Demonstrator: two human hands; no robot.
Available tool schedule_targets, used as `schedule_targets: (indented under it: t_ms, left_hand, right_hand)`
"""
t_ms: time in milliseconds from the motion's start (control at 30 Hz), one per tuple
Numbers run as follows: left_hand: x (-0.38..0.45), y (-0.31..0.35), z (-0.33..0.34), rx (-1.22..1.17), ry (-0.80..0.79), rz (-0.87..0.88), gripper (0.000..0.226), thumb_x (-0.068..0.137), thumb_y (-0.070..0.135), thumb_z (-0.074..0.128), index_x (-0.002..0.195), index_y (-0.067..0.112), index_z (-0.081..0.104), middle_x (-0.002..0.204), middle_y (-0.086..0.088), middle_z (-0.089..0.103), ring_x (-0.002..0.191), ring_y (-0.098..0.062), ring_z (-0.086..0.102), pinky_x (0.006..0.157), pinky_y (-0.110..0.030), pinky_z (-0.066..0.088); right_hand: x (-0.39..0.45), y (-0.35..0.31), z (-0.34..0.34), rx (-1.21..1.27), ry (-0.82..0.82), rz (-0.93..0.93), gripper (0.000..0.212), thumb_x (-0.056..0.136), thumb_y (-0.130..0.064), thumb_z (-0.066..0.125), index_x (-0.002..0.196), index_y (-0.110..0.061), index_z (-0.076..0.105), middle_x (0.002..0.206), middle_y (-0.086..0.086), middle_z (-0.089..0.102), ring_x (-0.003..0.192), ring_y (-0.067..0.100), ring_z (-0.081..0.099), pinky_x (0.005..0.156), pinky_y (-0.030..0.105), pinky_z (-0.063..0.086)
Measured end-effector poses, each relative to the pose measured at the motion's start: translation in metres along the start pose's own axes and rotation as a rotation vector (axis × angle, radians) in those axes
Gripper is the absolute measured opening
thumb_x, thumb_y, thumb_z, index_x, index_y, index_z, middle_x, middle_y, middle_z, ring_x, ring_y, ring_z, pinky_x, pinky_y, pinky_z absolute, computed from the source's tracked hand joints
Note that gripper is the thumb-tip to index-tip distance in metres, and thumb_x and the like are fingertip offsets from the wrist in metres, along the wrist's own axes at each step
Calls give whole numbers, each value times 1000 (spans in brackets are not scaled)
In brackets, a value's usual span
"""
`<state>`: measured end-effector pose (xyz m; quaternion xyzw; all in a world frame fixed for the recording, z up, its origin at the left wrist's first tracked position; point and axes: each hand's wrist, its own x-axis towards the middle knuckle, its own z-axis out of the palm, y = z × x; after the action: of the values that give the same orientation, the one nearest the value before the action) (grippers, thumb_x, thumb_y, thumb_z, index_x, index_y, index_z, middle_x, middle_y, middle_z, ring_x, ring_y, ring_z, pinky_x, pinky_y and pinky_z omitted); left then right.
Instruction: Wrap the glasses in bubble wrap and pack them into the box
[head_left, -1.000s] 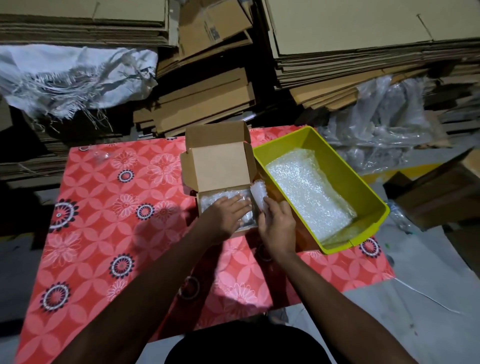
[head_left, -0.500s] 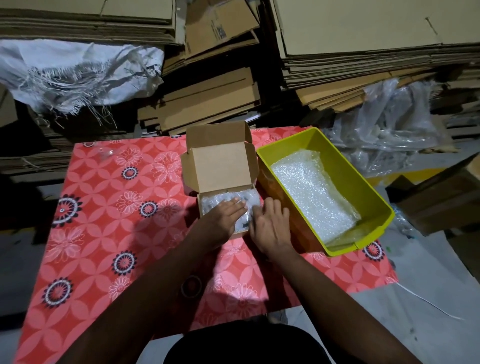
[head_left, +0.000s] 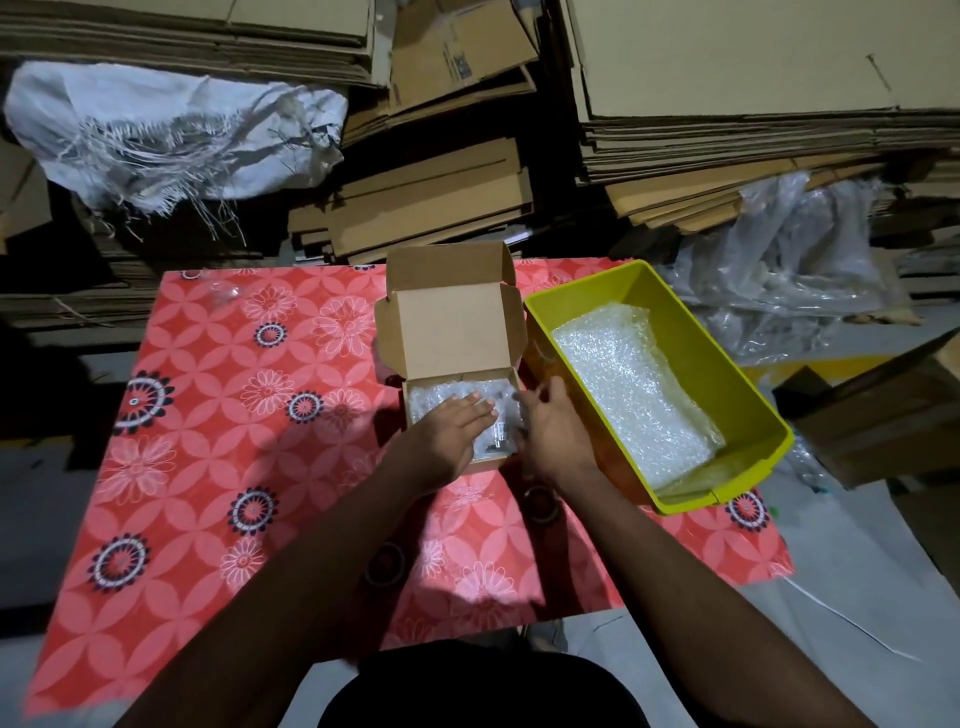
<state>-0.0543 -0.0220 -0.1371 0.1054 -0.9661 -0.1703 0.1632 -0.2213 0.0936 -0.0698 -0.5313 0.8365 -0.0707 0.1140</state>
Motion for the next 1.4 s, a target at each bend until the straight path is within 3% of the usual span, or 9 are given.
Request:
schedule_targets:
  t_ms: [367,533,633,800,933,1033,1200,1300,1400]
  left_hand:
    - [0,0,5,-7,35,-1,55,80,-4,60,135,0,58,142,-17,57,137,-34,48,114,-49,38]
    - [0,0,4,12,-10,-27,59,78,-1,61,137,3,58,144,-14,55,140,-31,45,117,-45,34]
    - [-2,0,2,9,-19,-61,56,84,5,58,139,7,56,147,-10,53,142,-28,42,122,-38,25]
    - [0,1,2,46,-36,-75,56,86,8,61,141,10,56,148,-7,53,143,-25,42,122,-38,22]
    - [1,1,2,51,-50,-89,57,86,8,61,142,11,55,149,-7,52,143,-25,41,121,-41,27]
    - [2,3,2,66,-77,-114,58,89,10,58,146,14,49,154,-4,45,147,-22,35,123,-39,20]
    - [3,4,0,59,-106,-135,59,91,11,57,148,13,46,157,-4,41,149,-22,31,123,-41,21]
    - [2,3,0,51,-90,-118,59,88,10,58,146,13,50,154,-5,44,147,-24,35,122,-43,25]
    - [3,4,0,52,-75,-118,58,87,8,59,144,12,52,153,-5,46,146,-24,37,122,-41,23]
  right_hand:
    - [38,-7,-19,-353,-277,-25,37,93,-36,57,128,-21,58,135,10,37,106,24,62,76,32,46]
    - [28,-11,6,-479,-257,-62,56,102,-28,36,154,-12,22,141,10,38,116,21,57,69,34,45]
    - [33,-12,-11,-412,-189,-79,44,94,-31,52,136,-16,48,128,8,45,95,26,68,63,33,42]
    - [36,-1,-31,-288,-105,-163,49,88,-15,62,135,-29,55,123,8,48,87,34,69,66,36,51]
    - [29,-3,-26,-374,-147,-188,31,97,-20,49,124,-12,63,131,10,39,107,29,60,75,35,49]
    - [22,-3,-25,-408,-193,-154,33,100,-34,46,122,-16,62,135,11,36,120,28,49,86,33,47]
    - [35,-10,-25,-437,-303,-138,33,95,-39,48,122,-24,59,127,7,36,94,25,55,79,33,46]
    - [45,-9,-25,-441,-473,-164,36,93,-30,51,128,-22,55,133,7,44,126,25,45,94,42,50]
    - [53,-5,-33,-414,-522,-116,49,86,-35,65,132,-22,54,135,11,43,122,32,56,98,42,51]
